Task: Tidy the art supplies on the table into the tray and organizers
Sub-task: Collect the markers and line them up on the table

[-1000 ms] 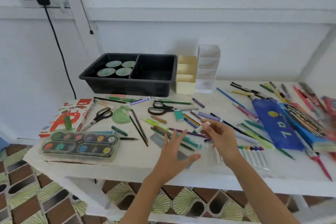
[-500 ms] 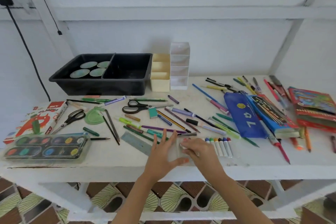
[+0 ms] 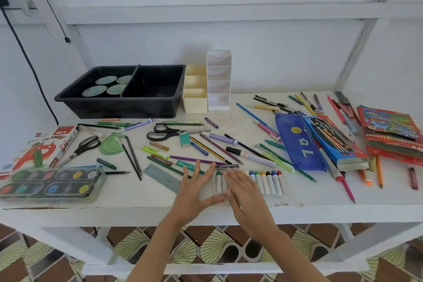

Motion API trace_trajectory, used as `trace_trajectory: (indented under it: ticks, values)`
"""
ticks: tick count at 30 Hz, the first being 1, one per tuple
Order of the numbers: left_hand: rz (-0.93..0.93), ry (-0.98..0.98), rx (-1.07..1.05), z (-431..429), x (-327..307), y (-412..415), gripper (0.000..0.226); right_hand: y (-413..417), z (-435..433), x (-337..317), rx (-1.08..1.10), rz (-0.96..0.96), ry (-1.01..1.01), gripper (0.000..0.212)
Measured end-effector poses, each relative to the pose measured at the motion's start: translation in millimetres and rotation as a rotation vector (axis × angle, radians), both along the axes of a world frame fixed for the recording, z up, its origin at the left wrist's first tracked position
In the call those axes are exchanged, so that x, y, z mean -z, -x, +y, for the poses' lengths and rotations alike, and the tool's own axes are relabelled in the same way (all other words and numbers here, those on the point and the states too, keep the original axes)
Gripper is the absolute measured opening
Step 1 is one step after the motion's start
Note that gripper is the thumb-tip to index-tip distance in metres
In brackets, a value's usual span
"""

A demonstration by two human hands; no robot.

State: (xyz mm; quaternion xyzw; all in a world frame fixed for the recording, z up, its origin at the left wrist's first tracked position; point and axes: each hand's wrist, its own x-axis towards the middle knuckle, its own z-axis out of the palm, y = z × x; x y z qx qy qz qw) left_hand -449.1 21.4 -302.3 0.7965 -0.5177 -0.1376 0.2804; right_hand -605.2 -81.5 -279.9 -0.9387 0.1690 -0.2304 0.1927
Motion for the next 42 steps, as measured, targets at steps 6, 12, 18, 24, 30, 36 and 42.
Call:
trace_trajectory:
  ticks: [6,12,18,24,30,36,42]
  values:
    - [-0.235,0.059,0.028,-6.4,-39.3,38.5,0.066,30.4,-22.1,2.9,0.327,-0.011,0.029,0.046]
    - [-0.329,-0.047,0.033,-25.4,-19.2,77.4,0.056,37.9,-22.3,16.9,0.244,0.139,0.177,0.051]
    - [-0.340,0.012,0.031,-22.9,-12.2,76.7,0.051,35.0,-20.9,18.0,0.216,0.120,0.228,0.051]
    - [-0.131,0.109,0.036,-27.1,-23.3,78.5,0.068,28.0,-23.7,-0.7,0.232,0.029,0.194,0.058]
    - [0.118,0.403,-0.270,-7.1,-50.6,63.1,0.061,-27.8,-7.1,-26.6,0.175,-0.110,0.058,0.038]
    - [0.188,0.591,-0.650,47.5,-83.6,-5.9,0.026,-111.4,34.2,-39.4,-0.021,-0.114,-0.034,0.040]
    - [0.135,0.619,-0.822,100.6,-85.9,-79.9,0.022,-181.9,69.0,-38.9,-0.145,-0.068,-0.205,0.021]
